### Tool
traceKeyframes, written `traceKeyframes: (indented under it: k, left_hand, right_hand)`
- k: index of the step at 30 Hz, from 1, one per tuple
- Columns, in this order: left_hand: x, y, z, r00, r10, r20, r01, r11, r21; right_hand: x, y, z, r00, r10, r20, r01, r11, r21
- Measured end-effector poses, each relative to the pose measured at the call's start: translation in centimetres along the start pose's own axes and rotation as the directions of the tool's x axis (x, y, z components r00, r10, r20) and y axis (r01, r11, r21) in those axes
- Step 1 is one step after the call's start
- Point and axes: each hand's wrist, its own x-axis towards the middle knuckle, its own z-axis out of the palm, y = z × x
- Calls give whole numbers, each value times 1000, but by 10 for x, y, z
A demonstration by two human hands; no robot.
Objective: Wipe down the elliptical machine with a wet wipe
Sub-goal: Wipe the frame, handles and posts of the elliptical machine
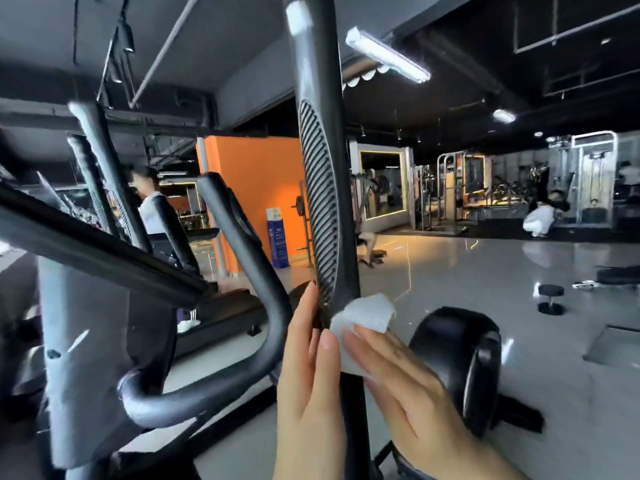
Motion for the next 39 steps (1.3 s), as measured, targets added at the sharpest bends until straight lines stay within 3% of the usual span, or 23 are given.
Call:
traceKeyframes:
  k: [2,4,6,8,10,11,12,13,15,17,18,20,25,27,29,32,36,39]
  left_hand:
    - [-27,-3,0,988,156,20,-157,973,172]
    - [-55,-9,3,950,276,144,-310,879,362]
    - [-88,-23,11,916,311,252,-394,811,432]
    - [-119,-37,22,921,249,298,-357,845,398]
    - [-140,-53,33,960,64,273,-154,935,321]
    - [-147,-61,38,970,-115,216,60,968,243]
    - [-150,-68,43,922,-345,174,328,937,116]
    - [-155,-76,48,816,-556,160,562,827,6]
    - [-159,-93,60,595,-787,160,803,593,-70]
    - [-156,-113,72,450,-866,219,893,429,-138]
    - [-152,-123,79,412,-874,258,910,379,-169]
    - [-140,-141,94,408,-876,256,911,372,-179]
    - [-112,-193,132,458,-889,14,878,450,-160]
    - [-103,-207,147,448,-892,-64,884,453,-120]
    - [-94,-220,158,403,-892,-205,898,428,-102]
    - [-86,-236,155,323,-861,-393,924,376,-65]
    - [-80,-254,134,240,-882,-406,942,313,-123]
    - [-74,-265,117,209,-860,-465,930,322,-178]
  right_hand:
    - [-18,8,-7,981,178,82,-182,982,48]
    - [-47,3,-7,896,414,164,-438,884,162]
    - [-63,-13,-21,734,662,154,-667,657,351]
    - [-68,-16,-39,505,857,103,-757,382,530]
    - [-83,-8,-58,291,937,193,-810,134,571]
    - [-91,-2,-64,218,948,234,-830,54,555]
    - [-96,1,-69,151,956,251,-849,-4,528]
    - [-105,6,-74,89,963,253,-870,-49,490]
    - [-121,17,-81,11,957,290,-883,-127,452]
    - [-135,33,-85,-4,931,365,-892,-168,419]
    - [-140,43,-86,-20,920,392,-904,-184,387]
    - [-148,73,-84,-33,896,442,-930,-190,315]
    - [-153,162,-72,107,806,583,-989,24,149]
    - [-153,192,-66,143,790,596,-988,84,127]
    - [-152,215,-53,173,754,633,-983,97,153]
    - [-149,233,-32,157,694,703,-986,69,152]
    - [-150,255,3,159,502,850,-983,160,90]
    - [-143,267,28,154,496,855,-981,177,74]
